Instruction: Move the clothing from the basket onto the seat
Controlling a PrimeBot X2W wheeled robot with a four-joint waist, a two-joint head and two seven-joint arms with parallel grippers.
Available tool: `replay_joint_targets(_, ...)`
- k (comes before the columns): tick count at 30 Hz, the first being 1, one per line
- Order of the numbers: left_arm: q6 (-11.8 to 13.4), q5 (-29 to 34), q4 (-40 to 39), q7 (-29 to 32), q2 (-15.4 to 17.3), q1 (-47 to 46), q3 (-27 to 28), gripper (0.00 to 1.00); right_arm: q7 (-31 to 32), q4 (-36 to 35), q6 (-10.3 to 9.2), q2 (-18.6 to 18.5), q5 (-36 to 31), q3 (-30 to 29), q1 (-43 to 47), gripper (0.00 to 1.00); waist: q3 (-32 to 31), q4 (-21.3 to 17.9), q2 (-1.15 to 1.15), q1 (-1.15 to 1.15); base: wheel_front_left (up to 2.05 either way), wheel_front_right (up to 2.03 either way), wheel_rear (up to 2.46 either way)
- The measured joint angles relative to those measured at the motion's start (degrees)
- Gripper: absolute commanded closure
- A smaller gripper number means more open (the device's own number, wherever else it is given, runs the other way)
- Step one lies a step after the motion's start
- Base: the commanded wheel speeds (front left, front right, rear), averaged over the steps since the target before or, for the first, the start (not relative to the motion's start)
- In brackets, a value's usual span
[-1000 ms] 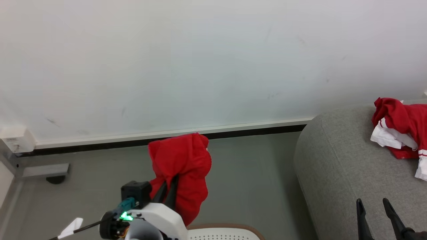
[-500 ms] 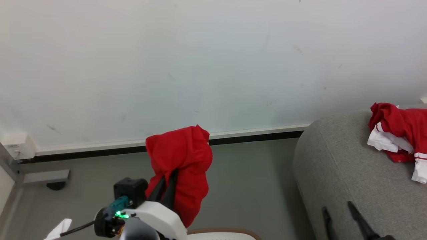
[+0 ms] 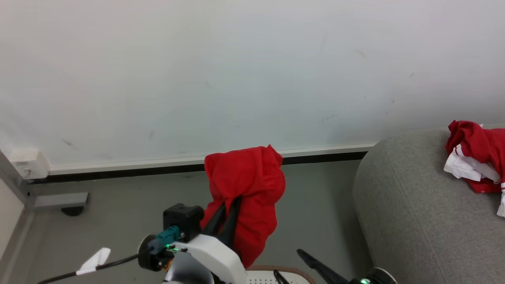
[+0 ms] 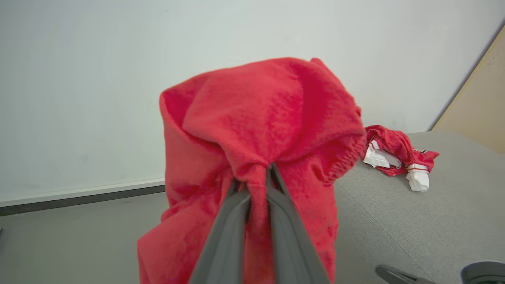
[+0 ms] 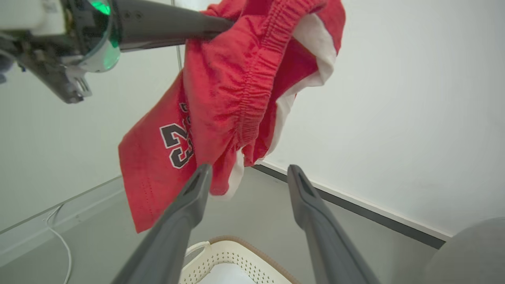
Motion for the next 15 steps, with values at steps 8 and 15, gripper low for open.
replay_joint_targets(8, -1.0, 1.6, 0.2, 0.5, -2.5, -2.5, -3.6, 1.0, -1.5, 8.7, 0.01, 3.7, 1.3, 4.4, -6.6, 0.0, 0.5, 1.8, 0.0, 0.0, 0.0, 0.0, 0.0)
replay_joint_targets(15, -1.8, 1.8, -0.2, 1.3, -4.4, -3.4, -7.1, 1.0, -2.3, 13.0, 0.0, 4.2, 1.2, 2.8, -10.8, 0.0, 0.8, 2.9, 0.0, 0.0, 0.0, 0.0, 0.0)
